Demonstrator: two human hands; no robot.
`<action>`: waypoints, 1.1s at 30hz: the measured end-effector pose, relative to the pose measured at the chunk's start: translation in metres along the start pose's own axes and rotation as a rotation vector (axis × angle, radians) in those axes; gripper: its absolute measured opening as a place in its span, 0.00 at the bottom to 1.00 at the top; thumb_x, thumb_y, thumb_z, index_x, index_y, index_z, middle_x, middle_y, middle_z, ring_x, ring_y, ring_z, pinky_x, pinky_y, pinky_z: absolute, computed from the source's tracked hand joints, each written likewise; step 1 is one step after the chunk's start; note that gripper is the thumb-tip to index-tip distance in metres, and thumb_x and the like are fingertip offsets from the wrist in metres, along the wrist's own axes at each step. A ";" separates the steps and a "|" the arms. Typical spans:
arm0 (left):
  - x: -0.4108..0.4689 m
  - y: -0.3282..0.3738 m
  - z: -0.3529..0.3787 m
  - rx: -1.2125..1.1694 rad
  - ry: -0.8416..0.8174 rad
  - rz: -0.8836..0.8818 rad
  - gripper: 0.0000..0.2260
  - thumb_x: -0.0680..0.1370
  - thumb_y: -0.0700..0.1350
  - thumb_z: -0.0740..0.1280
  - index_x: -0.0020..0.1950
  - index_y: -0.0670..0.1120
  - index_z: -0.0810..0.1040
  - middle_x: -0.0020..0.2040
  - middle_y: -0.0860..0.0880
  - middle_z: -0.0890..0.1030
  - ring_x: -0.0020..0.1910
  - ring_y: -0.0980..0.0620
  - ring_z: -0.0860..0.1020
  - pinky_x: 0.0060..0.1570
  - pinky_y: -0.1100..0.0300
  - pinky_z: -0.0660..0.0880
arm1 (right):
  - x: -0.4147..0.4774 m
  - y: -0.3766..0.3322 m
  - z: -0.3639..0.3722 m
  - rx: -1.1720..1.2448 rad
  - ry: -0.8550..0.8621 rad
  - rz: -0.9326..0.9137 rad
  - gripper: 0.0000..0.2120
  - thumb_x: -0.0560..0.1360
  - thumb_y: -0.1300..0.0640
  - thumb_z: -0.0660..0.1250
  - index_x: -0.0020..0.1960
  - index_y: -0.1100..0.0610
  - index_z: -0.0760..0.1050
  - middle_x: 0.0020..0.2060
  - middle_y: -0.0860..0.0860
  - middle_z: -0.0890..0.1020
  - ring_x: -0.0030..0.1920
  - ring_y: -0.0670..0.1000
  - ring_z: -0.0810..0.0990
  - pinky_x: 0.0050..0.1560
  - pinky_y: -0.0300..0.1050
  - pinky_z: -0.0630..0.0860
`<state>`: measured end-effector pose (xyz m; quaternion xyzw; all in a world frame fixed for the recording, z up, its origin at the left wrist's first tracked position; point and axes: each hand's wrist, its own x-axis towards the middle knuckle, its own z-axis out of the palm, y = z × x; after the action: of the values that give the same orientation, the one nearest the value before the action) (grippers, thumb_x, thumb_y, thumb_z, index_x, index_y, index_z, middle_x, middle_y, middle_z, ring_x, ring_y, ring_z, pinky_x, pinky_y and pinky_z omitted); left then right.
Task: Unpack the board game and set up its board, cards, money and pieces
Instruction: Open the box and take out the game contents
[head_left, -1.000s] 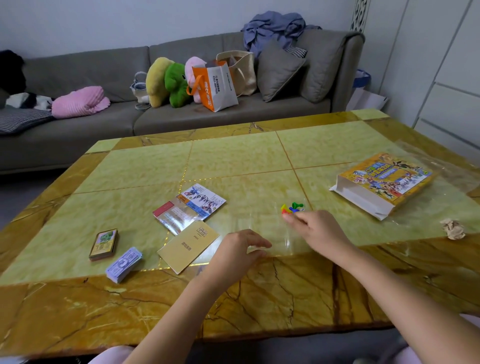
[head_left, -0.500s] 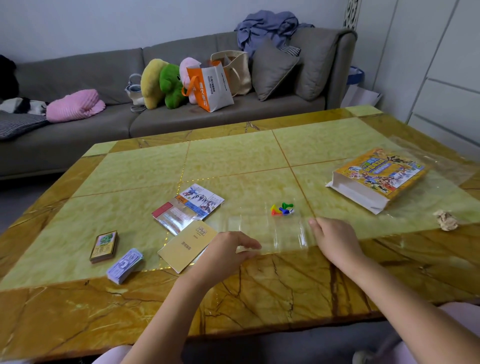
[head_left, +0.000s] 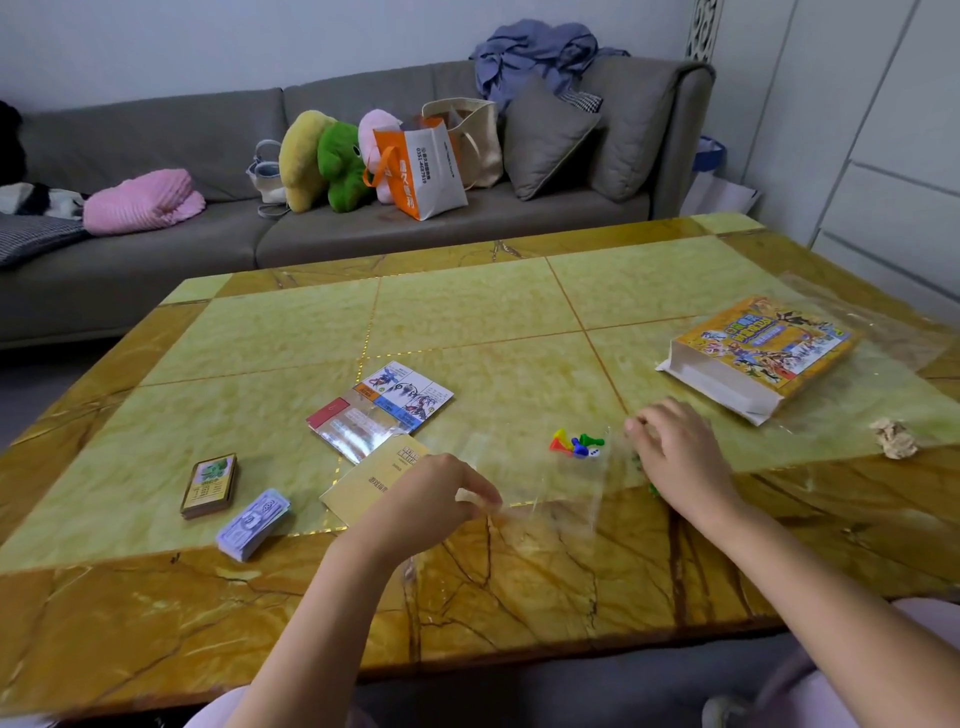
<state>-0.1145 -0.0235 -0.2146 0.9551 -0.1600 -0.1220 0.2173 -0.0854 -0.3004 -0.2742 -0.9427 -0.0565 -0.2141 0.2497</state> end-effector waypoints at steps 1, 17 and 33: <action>0.001 0.000 0.000 0.017 0.007 0.005 0.11 0.75 0.41 0.68 0.52 0.56 0.83 0.55 0.56 0.81 0.54 0.58 0.77 0.51 0.66 0.68 | 0.002 -0.003 -0.004 0.038 0.057 -0.063 0.11 0.80 0.55 0.60 0.49 0.60 0.78 0.45 0.50 0.79 0.49 0.52 0.77 0.52 0.44 0.68; 0.001 -0.010 -0.012 -0.015 -0.051 -0.065 0.12 0.74 0.38 0.69 0.51 0.54 0.85 0.50 0.56 0.81 0.49 0.57 0.77 0.48 0.65 0.72 | 0.014 -0.059 0.015 -0.152 -0.287 -0.511 0.20 0.77 0.42 0.50 0.49 0.56 0.72 0.45 0.48 0.75 0.46 0.49 0.74 0.40 0.39 0.71; -0.004 -0.005 -0.010 -0.052 -0.030 -0.058 0.11 0.73 0.39 0.70 0.49 0.53 0.85 0.48 0.54 0.82 0.48 0.56 0.78 0.46 0.65 0.74 | 0.004 -0.055 0.015 -0.106 -0.221 -0.380 0.17 0.77 0.48 0.50 0.37 0.55 0.69 0.30 0.47 0.72 0.31 0.50 0.70 0.31 0.44 0.60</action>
<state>-0.1142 -0.0136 -0.2070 0.9515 -0.1323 -0.1468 0.2358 -0.0885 -0.2449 -0.2596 -0.9447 -0.2486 -0.1551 0.1472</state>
